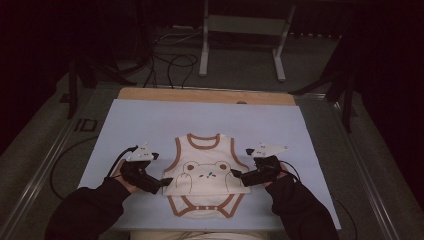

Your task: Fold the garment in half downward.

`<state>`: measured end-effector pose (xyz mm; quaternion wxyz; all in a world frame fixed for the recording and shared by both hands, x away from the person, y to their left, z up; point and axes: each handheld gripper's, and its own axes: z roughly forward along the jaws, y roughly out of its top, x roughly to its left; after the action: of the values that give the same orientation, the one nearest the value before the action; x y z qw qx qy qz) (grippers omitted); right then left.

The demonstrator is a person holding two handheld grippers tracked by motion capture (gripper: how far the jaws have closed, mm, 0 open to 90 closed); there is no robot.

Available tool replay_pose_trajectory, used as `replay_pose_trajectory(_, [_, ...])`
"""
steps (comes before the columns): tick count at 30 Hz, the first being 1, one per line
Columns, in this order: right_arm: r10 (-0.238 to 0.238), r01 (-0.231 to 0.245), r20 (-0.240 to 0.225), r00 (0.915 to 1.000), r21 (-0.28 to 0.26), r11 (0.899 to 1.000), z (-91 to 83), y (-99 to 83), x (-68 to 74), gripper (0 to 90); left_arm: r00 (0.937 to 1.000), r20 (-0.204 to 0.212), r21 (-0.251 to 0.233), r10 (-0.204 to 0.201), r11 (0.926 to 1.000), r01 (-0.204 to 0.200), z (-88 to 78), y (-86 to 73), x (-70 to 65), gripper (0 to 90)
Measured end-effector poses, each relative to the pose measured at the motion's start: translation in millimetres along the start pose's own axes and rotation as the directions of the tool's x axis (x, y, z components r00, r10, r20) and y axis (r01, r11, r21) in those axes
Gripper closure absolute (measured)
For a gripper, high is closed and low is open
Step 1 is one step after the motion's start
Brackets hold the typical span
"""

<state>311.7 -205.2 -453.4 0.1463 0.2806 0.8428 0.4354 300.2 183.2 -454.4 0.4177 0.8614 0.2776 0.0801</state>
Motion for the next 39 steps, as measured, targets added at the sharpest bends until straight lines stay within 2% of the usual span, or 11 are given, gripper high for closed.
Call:
replay_pose_trajectory(6, [-0.016,0.016,0.003,0.9999,0.003,1.000,3.1,11.8,-8.6,9.7,0.9999,0.008,-0.001,0.010,1.0000,-0.010,4.0,8.0,5.1,0.1])
replay_pose_trajectory(13, [-0.024,0.024,0.006,0.9997,0.001,1.000,7.9,22.3,-20.6,9.8,0.9995,-0.003,0.014,0.030,0.9995,-0.030,8.2,17.4,10.8,0.1])
replay_pose_trajectory(21, [-0.021,0.021,0.005,0.9998,0.014,1.000,17.5,27.8,-31.9,9.8,0.9996,-0.008,0.018,0.028,0.9995,-0.028,11.3,27.2,19.9,0.1])
replay_pose_trajectory(23, [-0.021,0.021,0.007,0.9998,0.018,1.000,20.2,29.1,-34.3,9.8,0.9994,-0.004,0.032,0.035,0.9989,-0.035,12.9,28.8,22.9,0.1])
replay_pose_trajectory(32, [-0.018,0.018,0.002,0.9998,0.032,0.999,33.8,33.0,-42.7,9.8,0.9998,0.008,0.036,0.019,0.9992,-0.019,26.9,31.4,35.3,0.1])
replay_pose_trajectory(35, [-0.016,0.016,0.002,0.9999,0.039,0.999,38.7,32.9,-45.3,9.8,0.9993,0.002,0.035,0.036,0.9987,-0.036,31.2,32.0,39.8,0.1])
replay_pose_trajectory(39, [-0.019,0.019,0.001,0.9998,0.047,0.999,45.1,32.2,-49.0,9.8,0.9992,-0.004,0.038,0.041,0.9984,-0.040,36.5,32.9,46.5,0.1])
